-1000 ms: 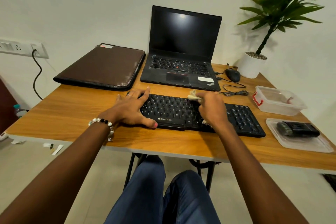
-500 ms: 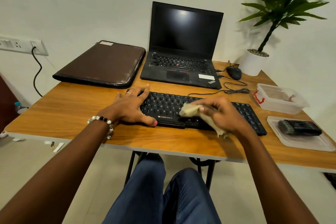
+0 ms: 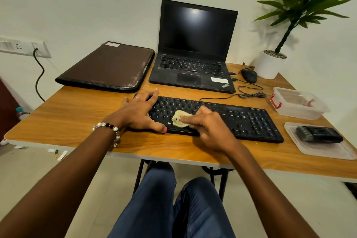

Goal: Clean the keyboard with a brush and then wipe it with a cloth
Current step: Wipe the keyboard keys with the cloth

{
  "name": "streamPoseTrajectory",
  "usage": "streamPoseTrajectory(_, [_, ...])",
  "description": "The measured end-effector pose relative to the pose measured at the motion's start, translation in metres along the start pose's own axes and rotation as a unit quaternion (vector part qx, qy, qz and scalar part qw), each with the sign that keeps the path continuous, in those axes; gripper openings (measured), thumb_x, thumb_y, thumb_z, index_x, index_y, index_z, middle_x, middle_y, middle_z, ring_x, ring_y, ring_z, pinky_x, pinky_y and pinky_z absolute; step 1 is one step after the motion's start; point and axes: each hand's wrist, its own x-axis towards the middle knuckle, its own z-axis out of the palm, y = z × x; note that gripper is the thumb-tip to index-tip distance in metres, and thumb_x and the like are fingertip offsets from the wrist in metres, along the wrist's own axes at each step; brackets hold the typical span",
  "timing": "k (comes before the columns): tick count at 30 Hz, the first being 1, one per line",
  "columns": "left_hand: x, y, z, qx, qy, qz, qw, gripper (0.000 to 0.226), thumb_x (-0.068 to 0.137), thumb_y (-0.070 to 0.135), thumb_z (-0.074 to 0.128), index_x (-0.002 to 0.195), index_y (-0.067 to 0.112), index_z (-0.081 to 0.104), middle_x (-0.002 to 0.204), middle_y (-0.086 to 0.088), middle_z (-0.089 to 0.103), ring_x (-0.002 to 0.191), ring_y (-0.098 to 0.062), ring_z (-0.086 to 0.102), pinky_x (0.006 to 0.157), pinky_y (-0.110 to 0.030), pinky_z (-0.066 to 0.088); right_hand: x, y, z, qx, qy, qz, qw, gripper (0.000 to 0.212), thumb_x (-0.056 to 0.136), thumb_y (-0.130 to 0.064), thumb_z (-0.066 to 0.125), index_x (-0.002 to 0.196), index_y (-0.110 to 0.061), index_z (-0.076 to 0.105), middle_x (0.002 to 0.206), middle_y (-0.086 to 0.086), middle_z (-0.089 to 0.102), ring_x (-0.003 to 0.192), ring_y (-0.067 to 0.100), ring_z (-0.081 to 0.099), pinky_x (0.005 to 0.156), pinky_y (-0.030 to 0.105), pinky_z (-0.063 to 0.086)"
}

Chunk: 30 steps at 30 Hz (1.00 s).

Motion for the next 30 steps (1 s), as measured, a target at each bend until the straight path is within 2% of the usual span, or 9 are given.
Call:
streamPoseTrajectory(3, [-0.001,0.000,0.000,-0.003,0.001,0.002,1.000,0.141,0.040,0.095,0.040,0.151,0.029,-0.015,0.158,0.010,0.000,0.143,-0.026,0.013,0.114,-0.059,0.011,-0.009,0.009,-0.024,0.064,-0.076,-0.006,0.995,0.035,0.092,-0.006,0.057,0.116,-0.030,0.067,0.098,-0.010,0.055,0.089,0.011,0.054,0.075,0.024,0.050])
streamPoseTrajectory(8, [-0.002,0.000,0.000,-0.004,0.005,0.006,1.000,0.141,0.040,0.094,0.041,0.151,0.029,-0.014,0.158,0.009,0.001,0.143,-0.026,0.013,0.115,-0.059,0.010,0.015,0.011,-0.020,0.016,0.143,0.120,0.982,0.038,0.093,-0.002,0.053,0.125,-0.020,0.062,0.115,0.008,0.056,0.091,0.012,0.050,0.078,0.024,0.048])
streamPoseTrajectory(11, [-0.002,0.001,0.000,-0.004,0.003,0.005,1.000,0.141,0.040,0.095,0.040,0.152,0.028,-0.014,0.158,0.007,0.002,0.143,-0.026,0.013,0.115,-0.059,0.009,0.010,-0.019,0.019,-0.063,0.124,0.146,0.979,0.046,0.091,-0.004,0.056,0.135,-0.020,0.053,0.119,0.004,0.049,0.086,0.007,0.046,0.078,0.018,0.049])
streamPoseTrajectory(14, [0.000,0.002,0.000,-0.001,0.005,0.003,1.000,0.141,0.039,0.094,0.040,0.152,0.028,-0.014,0.159,0.007,0.001,0.144,-0.026,0.012,0.115,-0.060,0.008,0.001,-0.043,0.047,-0.084,0.153,0.087,0.981,0.054,0.087,-0.001,0.057,0.139,-0.011,0.048,0.128,0.006,0.057,0.108,0.017,0.046,0.090,0.028,0.048])
streamPoseTrajectory(19, [-0.001,-0.001,0.001,-0.005,0.006,0.007,1.000,0.142,0.038,0.094,0.040,0.151,0.028,-0.015,0.159,0.009,-0.001,0.144,-0.025,0.012,0.114,-0.060,0.009,-0.007,-0.028,0.045,-0.104,0.122,-0.022,0.987,0.058,0.068,0.008,0.071,0.123,-0.008,0.064,0.112,0.008,0.070,0.088,0.017,0.047,0.067,0.023,0.043])
streamPoseTrajectory(21, [-0.001,-0.001,0.001,-0.007,0.003,0.010,1.000,0.142,0.039,0.094,0.041,0.151,0.028,-0.016,0.159,0.009,-0.001,0.144,-0.026,0.013,0.114,-0.060,0.009,-0.018,-0.012,0.039,-0.126,0.123,-0.012,0.984,0.058,0.063,0.009,0.076,0.117,-0.008,0.068,0.105,0.009,0.071,0.086,0.020,0.054,0.062,0.027,0.051])
streamPoseTrajectory(24, [-0.001,-0.001,-0.001,-0.011,-0.002,0.006,1.000,0.142,0.038,0.095,0.040,0.151,0.028,-0.015,0.159,0.008,0.000,0.144,-0.026,0.013,0.114,-0.061,0.007,-0.025,-0.013,0.039,-0.147,0.138,0.045,0.979,0.052,0.070,0.006,0.070,0.121,-0.005,0.064,0.111,0.013,0.067,0.096,0.027,0.056,0.071,0.038,0.056])
streamPoseTrajectory(27, [0.001,0.002,-0.002,0.009,-0.006,0.003,1.000,0.141,0.040,0.093,0.043,0.151,0.029,-0.017,0.160,0.007,-0.002,0.145,-0.028,0.011,0.113,-0.065,0.001,-0.024,-0.034,0.048,-0.132,0.113,-0.004,0.985,0.051,0.073,0.005,0.066,0.123,-0.007,0.064,0.113,0.011,0.067,0.095,0.021,0.053,0.073,0.028,0.050])
streamPoseTrajectory(30, [0.000,0.004,-0.007,0.021,-0.018,0.003,1.000,0.137,0.042,0.092,0.040,0.150,0.031,-0.017,0.160,0.007,-0.002,0.146,-0.028,0.008,0.109,-0.070,-0.010,-0.022,-0.036,0.024,0.018,0.043,0.045,0.998,0.043,0.089,-0.002,0.058,0.126,-0.023,0.062,0.115,0.003,0.060,0.102,0.014,0.048,0.083,0.025,0.045])
